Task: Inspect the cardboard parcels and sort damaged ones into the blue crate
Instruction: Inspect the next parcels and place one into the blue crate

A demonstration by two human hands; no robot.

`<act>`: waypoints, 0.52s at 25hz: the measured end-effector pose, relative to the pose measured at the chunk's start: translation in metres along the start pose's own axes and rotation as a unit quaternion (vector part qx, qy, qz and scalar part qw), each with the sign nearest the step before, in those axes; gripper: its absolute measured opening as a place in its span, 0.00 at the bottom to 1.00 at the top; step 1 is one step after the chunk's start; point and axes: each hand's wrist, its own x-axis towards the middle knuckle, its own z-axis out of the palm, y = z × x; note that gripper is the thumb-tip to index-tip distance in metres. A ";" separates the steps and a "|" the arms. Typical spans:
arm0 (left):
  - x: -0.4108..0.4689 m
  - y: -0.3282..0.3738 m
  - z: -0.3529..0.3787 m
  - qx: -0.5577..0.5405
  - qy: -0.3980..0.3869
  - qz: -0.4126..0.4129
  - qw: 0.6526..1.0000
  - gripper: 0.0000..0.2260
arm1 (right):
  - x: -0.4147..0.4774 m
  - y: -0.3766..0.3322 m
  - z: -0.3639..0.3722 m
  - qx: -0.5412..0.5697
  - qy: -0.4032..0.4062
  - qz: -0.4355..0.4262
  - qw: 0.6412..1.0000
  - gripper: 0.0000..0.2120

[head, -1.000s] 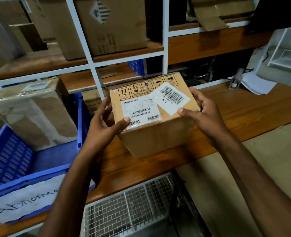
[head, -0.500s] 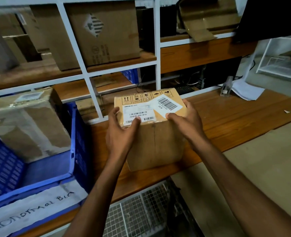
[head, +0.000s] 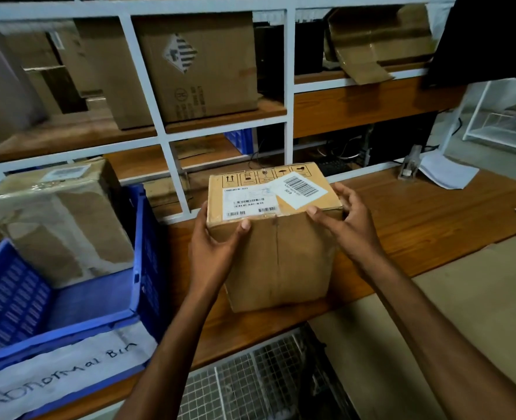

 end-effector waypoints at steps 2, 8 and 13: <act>0.010 0.018 -0.001 0.012 0.016 0.024 1.000 0.38 | 0.005 -0.012 0.003 -0.018 0.035 -0.032 0.999 0.38; 0.042 0.032 0.006 0.124 0.097 -0.004 0.987 0.29 | 0.024 -0.017 0.031 -0.102 0.090 -0.047 0.990 0.34; 0.052 0.012 0.016 0.125 0.107 -0.030 0.986 0.38 | 0.035 -0.016 0.051 -0.146 0.103 -0.029 0.983 0.34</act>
